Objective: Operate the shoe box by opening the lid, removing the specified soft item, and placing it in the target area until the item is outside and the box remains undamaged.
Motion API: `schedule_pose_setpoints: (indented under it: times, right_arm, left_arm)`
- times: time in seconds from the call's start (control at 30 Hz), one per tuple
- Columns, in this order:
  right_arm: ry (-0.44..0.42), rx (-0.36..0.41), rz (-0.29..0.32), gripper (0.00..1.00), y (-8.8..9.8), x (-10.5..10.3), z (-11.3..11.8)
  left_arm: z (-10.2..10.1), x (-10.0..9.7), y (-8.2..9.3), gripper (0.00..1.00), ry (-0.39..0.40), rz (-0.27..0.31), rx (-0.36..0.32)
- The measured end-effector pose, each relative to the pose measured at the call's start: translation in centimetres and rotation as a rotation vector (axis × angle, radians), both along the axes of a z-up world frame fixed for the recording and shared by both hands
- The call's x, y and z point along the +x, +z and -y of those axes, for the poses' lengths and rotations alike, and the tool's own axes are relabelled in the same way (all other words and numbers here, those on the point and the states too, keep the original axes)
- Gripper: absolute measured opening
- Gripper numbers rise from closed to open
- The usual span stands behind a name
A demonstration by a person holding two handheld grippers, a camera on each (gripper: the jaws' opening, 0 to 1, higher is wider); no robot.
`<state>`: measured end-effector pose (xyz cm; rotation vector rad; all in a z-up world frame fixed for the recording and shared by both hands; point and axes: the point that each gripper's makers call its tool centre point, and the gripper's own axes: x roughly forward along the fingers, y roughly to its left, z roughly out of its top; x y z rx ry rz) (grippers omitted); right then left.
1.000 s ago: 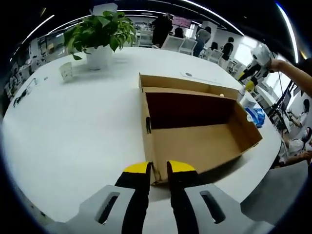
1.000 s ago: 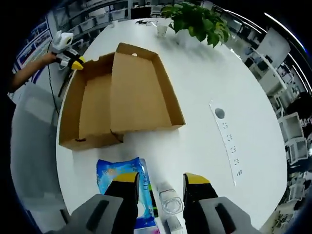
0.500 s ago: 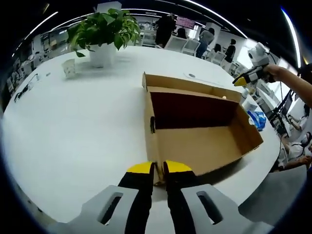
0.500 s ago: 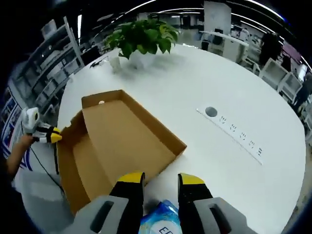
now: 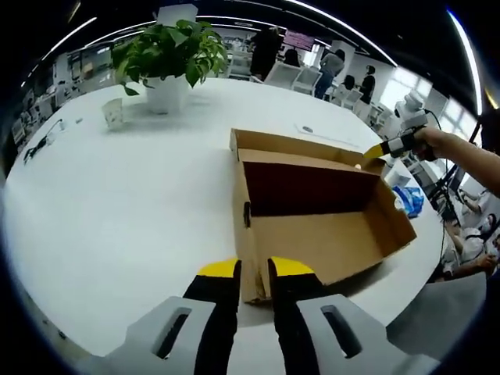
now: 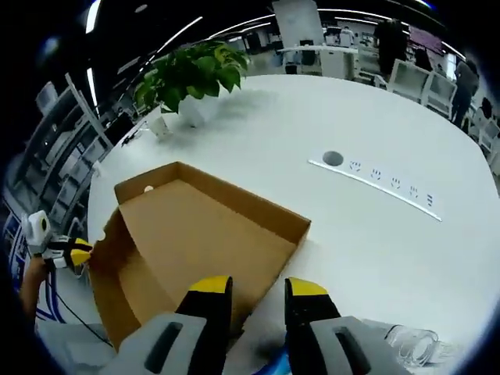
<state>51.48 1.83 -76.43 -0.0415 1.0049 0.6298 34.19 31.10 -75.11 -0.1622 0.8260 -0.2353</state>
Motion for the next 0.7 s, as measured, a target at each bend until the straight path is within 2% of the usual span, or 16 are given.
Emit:
schedule_pose_setpoints:
  times: [0.13, 0.3, 0.4, 0.7]
  right_arm:
    - [-0.066, 0.066, -0.020, 0.22, 0.0, 0.3, -0.2]
    - [-0.111, 0.074, -0.012, 0.20, -0.3, 1.0, -0.1]
    - [-0.139, 0.077, -0.013, 0.18, -0.6, 1.6, -0.1]
    - [-0.230, 0.114, -0.061, 0.12, -1.7, 2.3, -0.7]
  left_arm:
    - [0.2, 0.3, 0.2, 0.14, 0.003, 0.004, -0.002]
    - [0.6, 0.3, -0.5, 0.13, 0.007, -0.021, -0.003]
    - [0.5, 0.1, -0.9, 0.12, 0.009, -0.037, 0.024]
    - [0.2, -0.3, -2.0, 0.05, 0.014, -0.079, 0.037]
